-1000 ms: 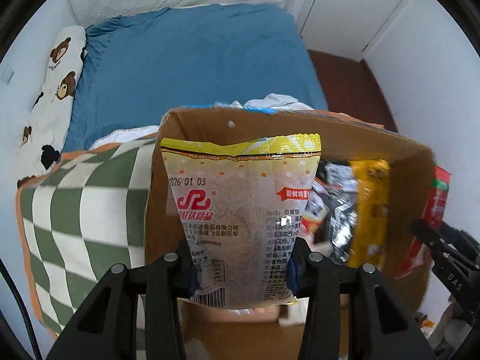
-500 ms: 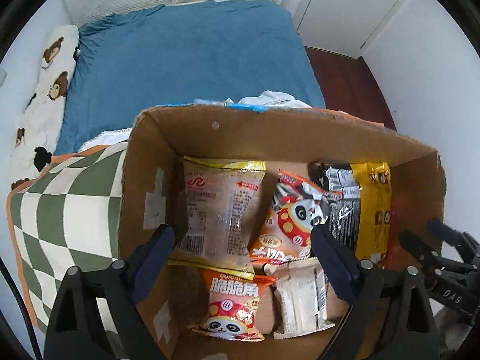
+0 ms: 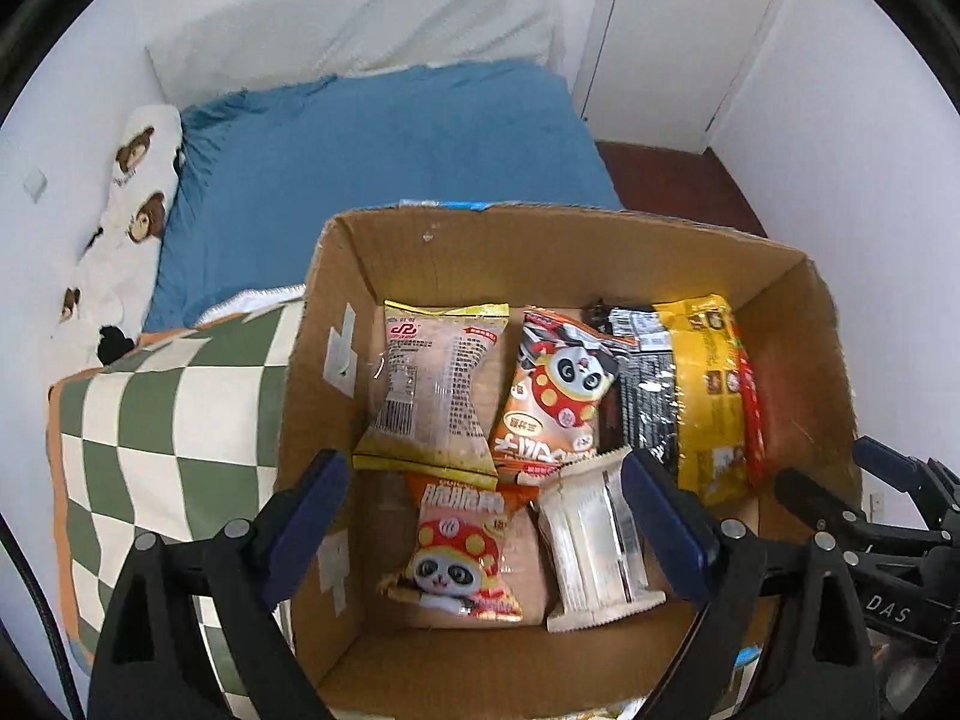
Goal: Organize snacks
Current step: 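Place both packets into the box and open both tools, then grasp yellow panda chip bag with left tool while right tool grasps candy-ball bag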
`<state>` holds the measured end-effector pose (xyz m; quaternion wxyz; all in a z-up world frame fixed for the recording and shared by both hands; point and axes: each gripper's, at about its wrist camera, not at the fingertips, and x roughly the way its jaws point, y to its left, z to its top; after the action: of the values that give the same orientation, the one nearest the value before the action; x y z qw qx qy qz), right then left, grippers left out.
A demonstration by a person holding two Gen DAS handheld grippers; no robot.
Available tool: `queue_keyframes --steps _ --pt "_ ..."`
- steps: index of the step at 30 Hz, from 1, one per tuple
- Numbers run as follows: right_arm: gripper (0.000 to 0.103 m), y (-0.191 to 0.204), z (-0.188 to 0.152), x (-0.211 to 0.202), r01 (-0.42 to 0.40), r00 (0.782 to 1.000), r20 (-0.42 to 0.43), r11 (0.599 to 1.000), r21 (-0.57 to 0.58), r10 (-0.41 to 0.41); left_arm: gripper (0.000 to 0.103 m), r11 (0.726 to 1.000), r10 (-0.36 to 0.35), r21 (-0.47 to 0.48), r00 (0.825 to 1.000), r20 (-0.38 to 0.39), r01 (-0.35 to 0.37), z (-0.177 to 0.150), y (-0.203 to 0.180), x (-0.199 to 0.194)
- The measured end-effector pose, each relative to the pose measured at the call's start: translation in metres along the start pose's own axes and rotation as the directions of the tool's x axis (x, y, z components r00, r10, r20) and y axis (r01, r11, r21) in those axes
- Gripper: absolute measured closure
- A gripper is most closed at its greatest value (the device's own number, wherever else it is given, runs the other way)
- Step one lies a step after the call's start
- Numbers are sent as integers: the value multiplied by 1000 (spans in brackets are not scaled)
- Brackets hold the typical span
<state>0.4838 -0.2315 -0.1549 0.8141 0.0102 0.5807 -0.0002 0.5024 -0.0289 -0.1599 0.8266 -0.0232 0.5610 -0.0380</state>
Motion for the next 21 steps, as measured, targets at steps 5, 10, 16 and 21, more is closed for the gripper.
queue_keyframes --steps 5,10,16,21 --pt "8 4 -17 -24 5 999 54 1000 2 -5 10 1000 13 7 998 56 -14 -16 -2 -25" --pt "8 9 -38 -52 -1 994 110 1000 -7 2 10 1000 8 12 994 109 -10 -35 -6 -52" --pt "7 13 -62 -85 -4 986 169 1000 -19 7 10 1000 -3 25 987 163 -1 -57 -12 -84" --pt "6 11 -82 -111 -14 977 213 1000 -14 17 10 999 -7 39 979 202 -1 -72 -19 -108"
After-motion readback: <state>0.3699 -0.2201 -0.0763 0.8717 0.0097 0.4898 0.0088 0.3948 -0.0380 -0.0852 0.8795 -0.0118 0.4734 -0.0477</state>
